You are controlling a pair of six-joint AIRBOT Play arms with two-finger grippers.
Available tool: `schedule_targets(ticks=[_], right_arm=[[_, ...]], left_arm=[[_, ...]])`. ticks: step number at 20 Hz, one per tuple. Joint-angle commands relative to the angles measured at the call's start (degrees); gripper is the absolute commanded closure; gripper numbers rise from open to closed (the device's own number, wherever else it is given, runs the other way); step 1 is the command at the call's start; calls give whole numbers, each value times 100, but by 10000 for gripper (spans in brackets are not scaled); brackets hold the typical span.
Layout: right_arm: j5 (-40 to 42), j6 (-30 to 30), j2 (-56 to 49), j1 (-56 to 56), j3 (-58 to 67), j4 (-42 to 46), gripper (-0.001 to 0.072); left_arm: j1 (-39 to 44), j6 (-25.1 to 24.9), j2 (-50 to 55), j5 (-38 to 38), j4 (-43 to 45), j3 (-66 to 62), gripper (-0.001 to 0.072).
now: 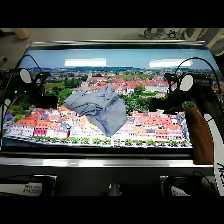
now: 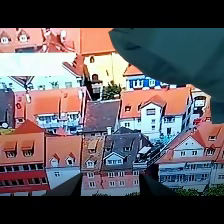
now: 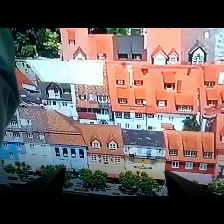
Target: Fold the shirts.
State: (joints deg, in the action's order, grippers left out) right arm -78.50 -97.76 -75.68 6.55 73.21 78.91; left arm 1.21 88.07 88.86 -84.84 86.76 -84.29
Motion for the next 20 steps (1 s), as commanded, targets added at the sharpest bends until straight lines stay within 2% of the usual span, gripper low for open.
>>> schedule_targets(ticks=[1, 4, 6, 8, 10, 14, 15, 16, 17, 18, 20], right_arm=[[531, -297, -4, 2, 4, -632, 43], [824, -258, -52, 4, 2, -1263, 31], [669, 201, -229, 4, -2, -1738, 10], [247, 634, -503, 4, -2, -1998, 7], [-109, 697, -787, 4, -2, -2011, 21], [-37, 697, -1182, 125, -24, -2153, 24], [-20, 699, -1272, 221, -24, -2149, 13], [-2, 699, -1375, 339, -24, -2149, 9], [50, 699, -1473, 468, -24, -2149, 8], [144, 702, -1574, 621, -24, -2151, 8], [446, 710, -1735, 898, -24, -2203, 10]], left_arm=[[13, 7, 227, 160, -251, 4, 268], [17, 4, 448, 389, -667, 2, 258], [17, -72, 546, 852, -1346, 2, -7], [9, -105, 669, 1416, -1690, 0, -8], [-28, -107, 866, 1683, -1779, 0, -7], [-46, -111, 1329, 1945, -1847, -2, 5], [-42, -136, 1394, 2041, -1919, 0, 82], [-42, -205, 1423, 2131, -2055, 0, 270], [-44, -289, 1425, 2186, -2168, -4, 517], [-44, -481, 1408, 2179, -2251, -24, 655], [-42, -671, 1318, 2142, -2273, -66, 667]])
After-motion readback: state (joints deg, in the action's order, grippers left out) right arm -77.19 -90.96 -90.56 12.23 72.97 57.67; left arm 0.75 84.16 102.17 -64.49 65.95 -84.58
